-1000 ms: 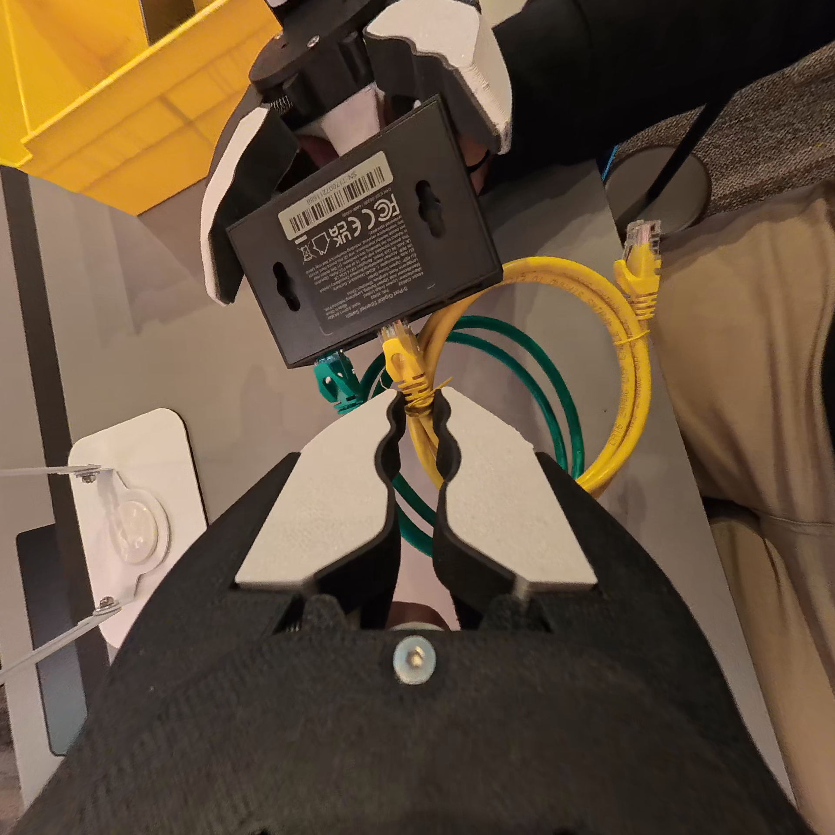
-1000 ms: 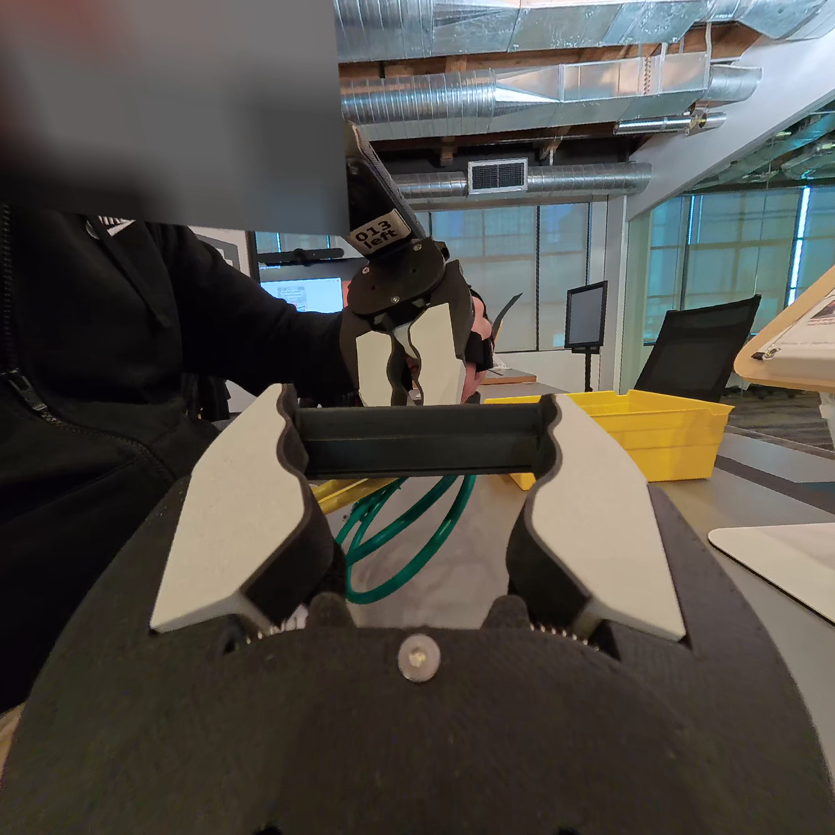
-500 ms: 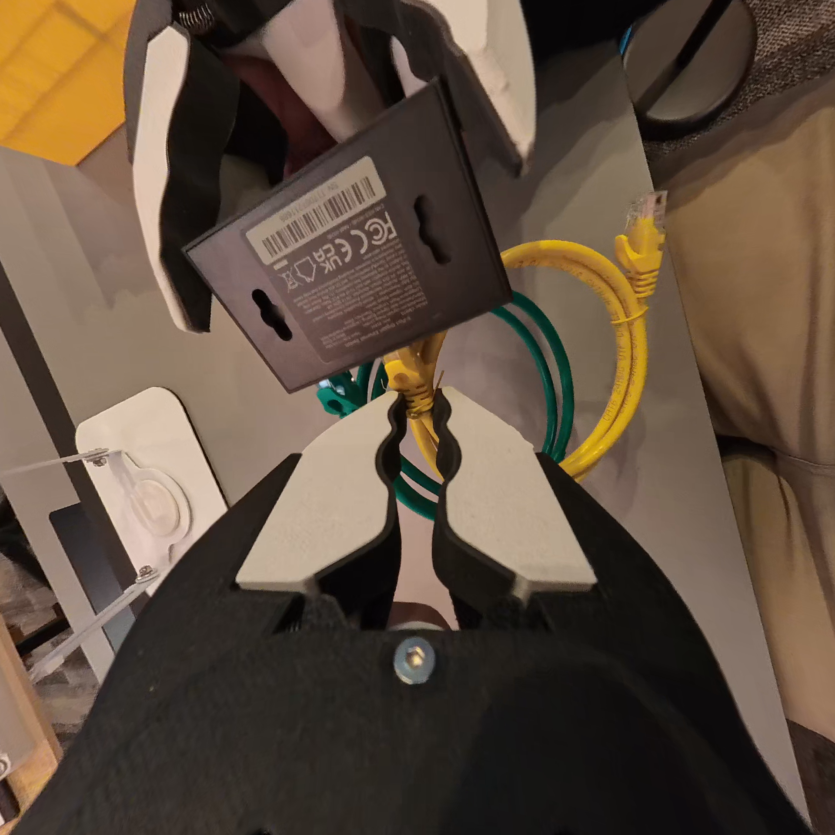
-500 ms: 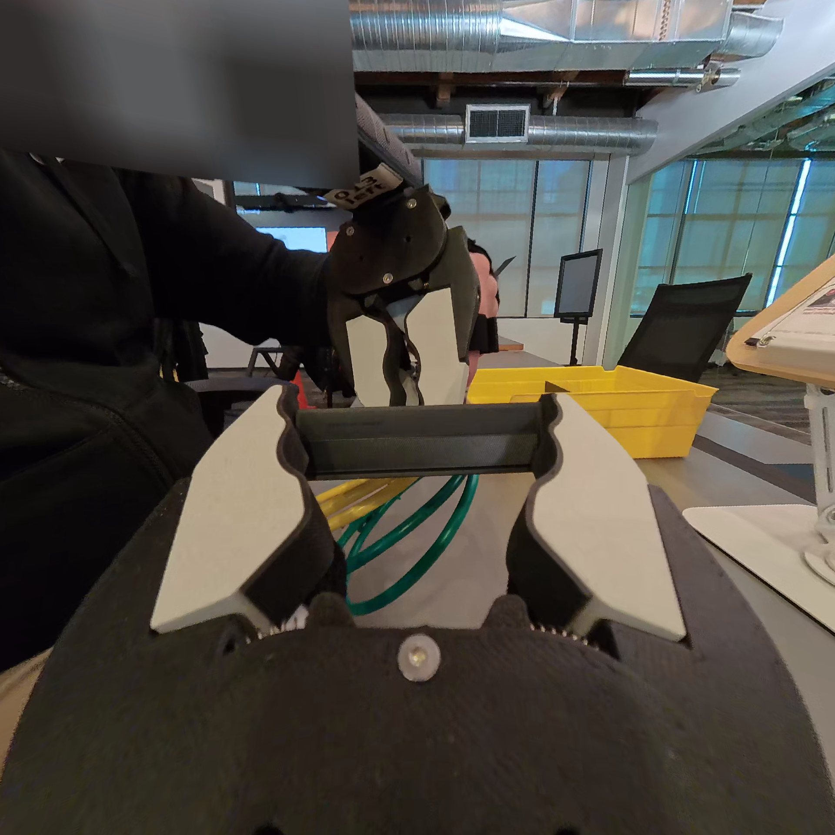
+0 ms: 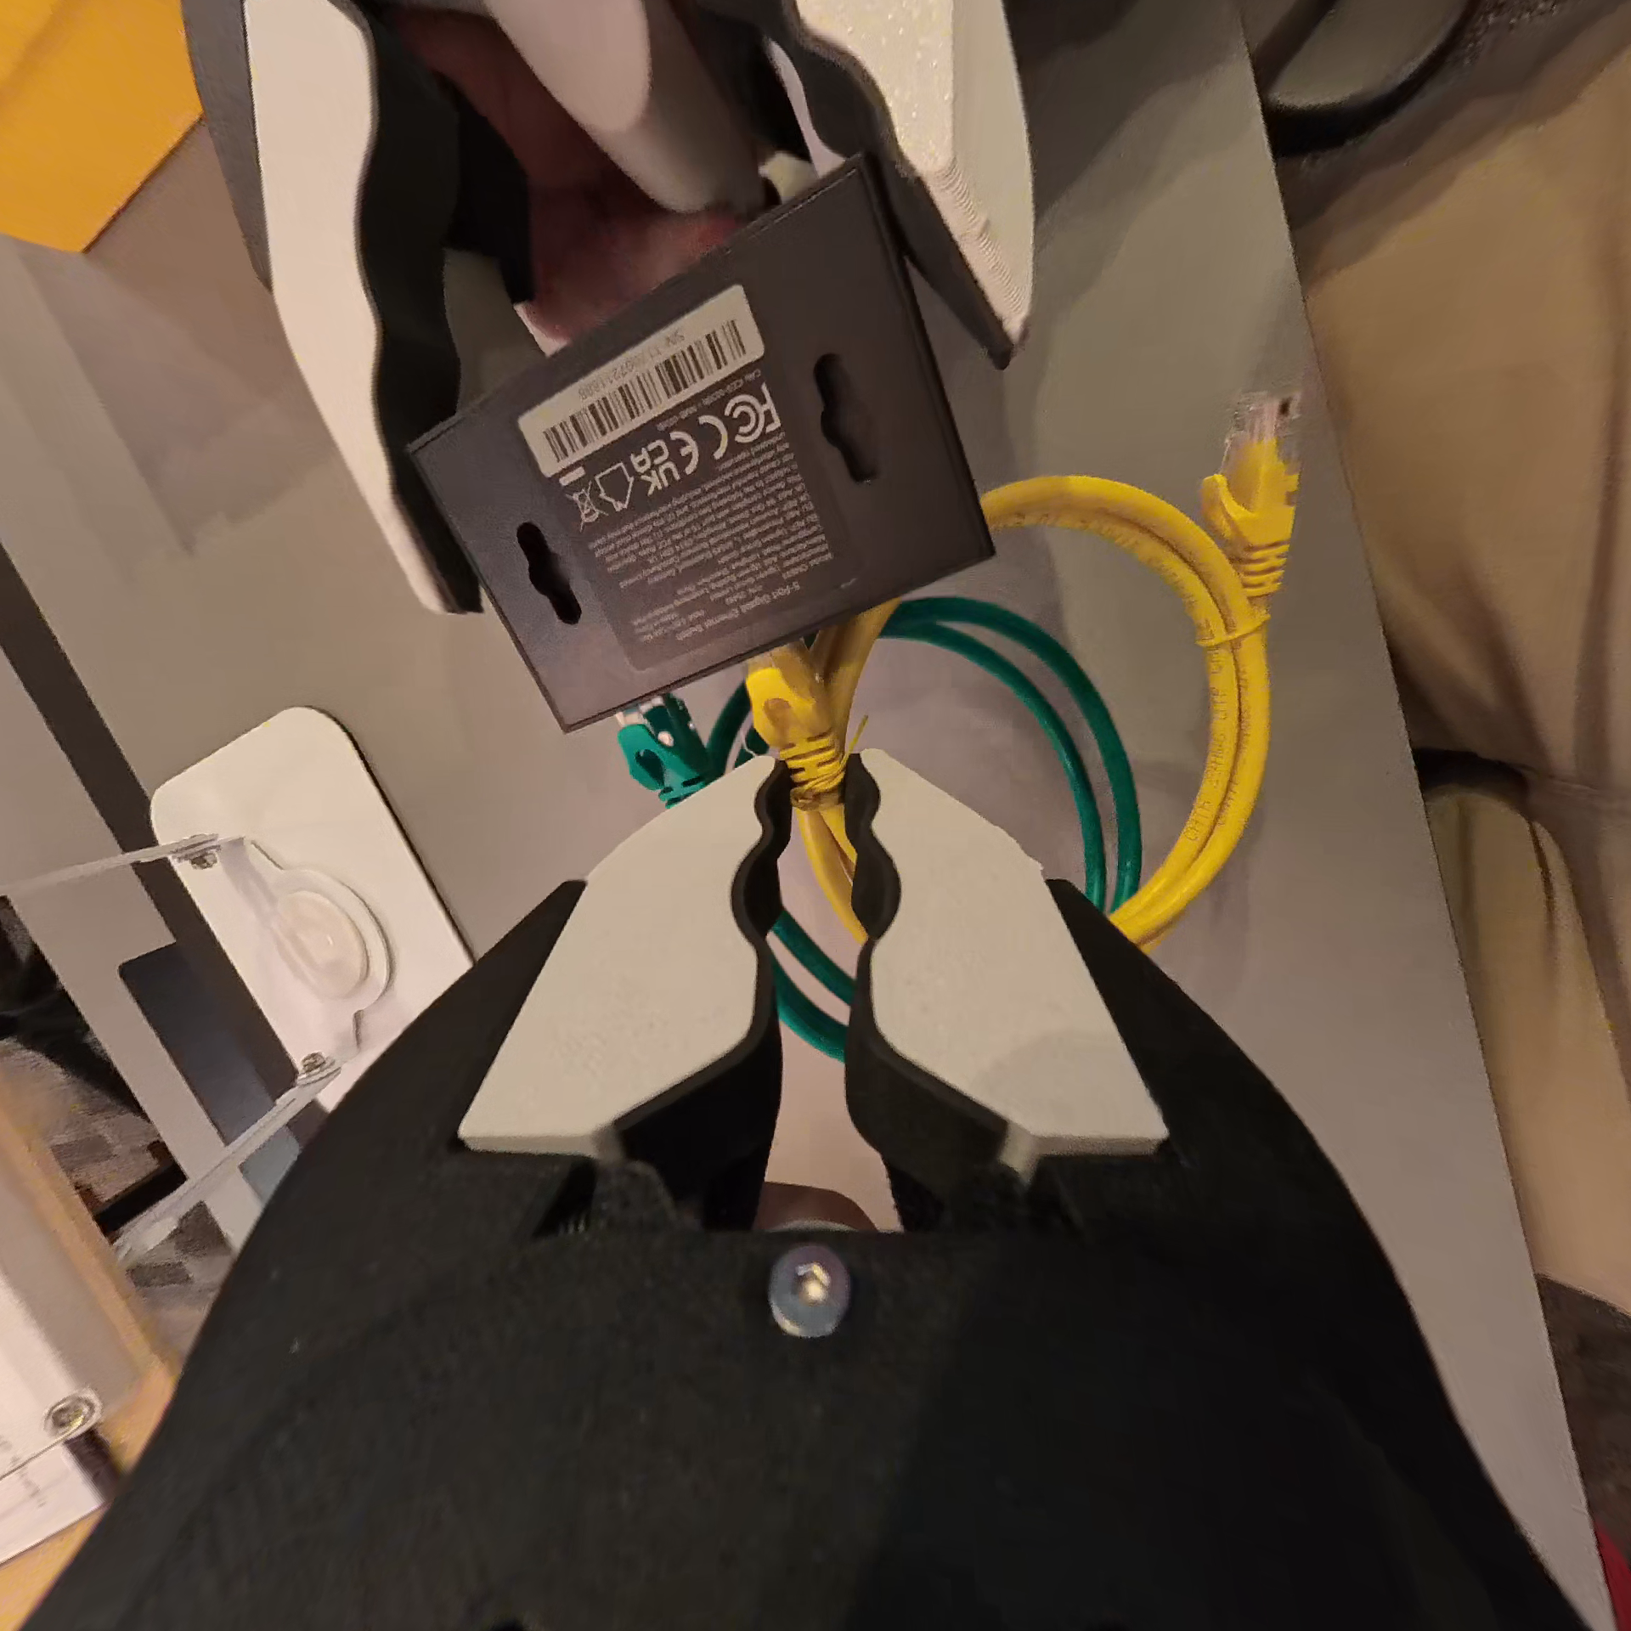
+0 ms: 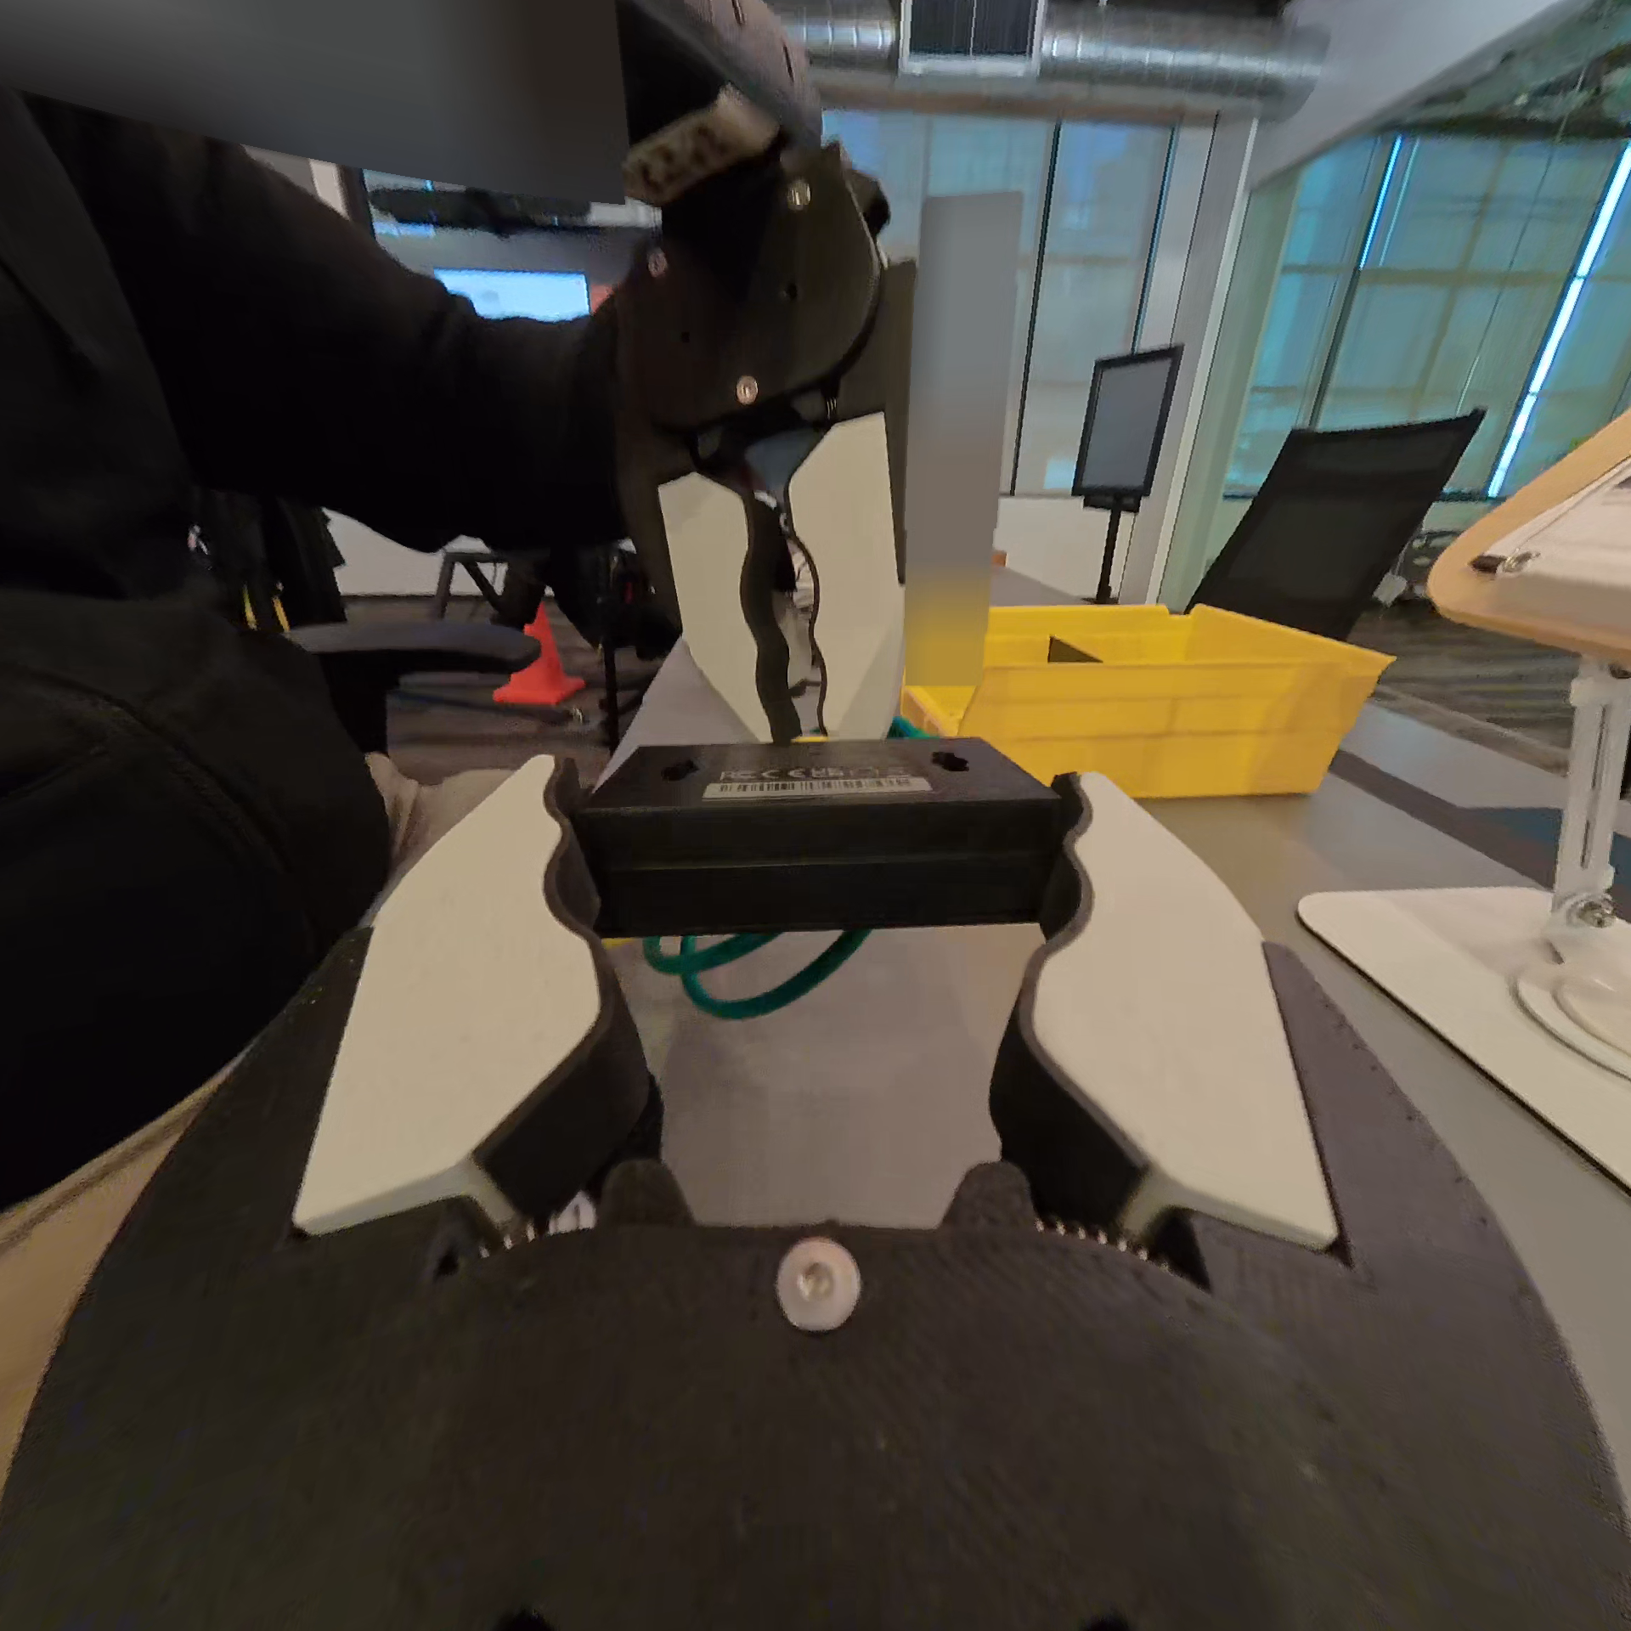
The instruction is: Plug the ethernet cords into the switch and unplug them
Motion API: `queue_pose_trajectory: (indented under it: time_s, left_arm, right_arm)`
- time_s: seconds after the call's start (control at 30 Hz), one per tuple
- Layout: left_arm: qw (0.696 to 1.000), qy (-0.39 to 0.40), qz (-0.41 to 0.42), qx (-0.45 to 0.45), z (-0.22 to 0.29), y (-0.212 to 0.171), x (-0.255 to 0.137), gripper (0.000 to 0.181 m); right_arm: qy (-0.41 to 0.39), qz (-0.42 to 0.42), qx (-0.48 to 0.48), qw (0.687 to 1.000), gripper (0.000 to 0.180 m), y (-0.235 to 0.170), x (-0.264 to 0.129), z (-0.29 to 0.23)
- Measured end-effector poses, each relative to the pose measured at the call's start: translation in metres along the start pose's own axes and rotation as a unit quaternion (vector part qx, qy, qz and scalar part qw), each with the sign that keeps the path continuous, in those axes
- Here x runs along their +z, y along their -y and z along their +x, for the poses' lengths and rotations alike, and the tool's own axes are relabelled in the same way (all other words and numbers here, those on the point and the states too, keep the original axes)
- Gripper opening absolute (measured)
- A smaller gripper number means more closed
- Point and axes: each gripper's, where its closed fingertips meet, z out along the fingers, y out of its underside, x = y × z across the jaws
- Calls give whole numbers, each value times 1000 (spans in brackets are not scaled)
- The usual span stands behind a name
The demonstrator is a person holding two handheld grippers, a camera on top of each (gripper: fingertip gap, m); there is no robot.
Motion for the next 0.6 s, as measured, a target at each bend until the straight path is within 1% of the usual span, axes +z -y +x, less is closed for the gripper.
queue_pose_trajectory:
  time_s: [0.2,0.3,0.37,0.4,0.47,0.6]
  left_arm:
    - [1000,10,-14,22,-2,-6,-1,11]
    - [999,9,-23,34,-1,-6,-1,11]
    - [999,-3,-32,38,3,-9,0,11]
    - [999,-9,-35,41,5,-10,2,11]
    - [998,-4,-41,53,6,-10,1,11]
    - [997,-6,-44,64,5,-12,-2,11]
  right_arm:
    - [-13,-35,-14,999,100,-8,3,2]
    - [-11,-50,-20,998,106,-12,5,0]
    - [-14,-82,-30,996,110,-22,9,0]
    - [-12,-85,-32,996,103,-22,9,-1]
    - [-9,-77,-35,996,102,-18,9,-2]
    - [-5,-94,-36,995,102,-22,10,-1]
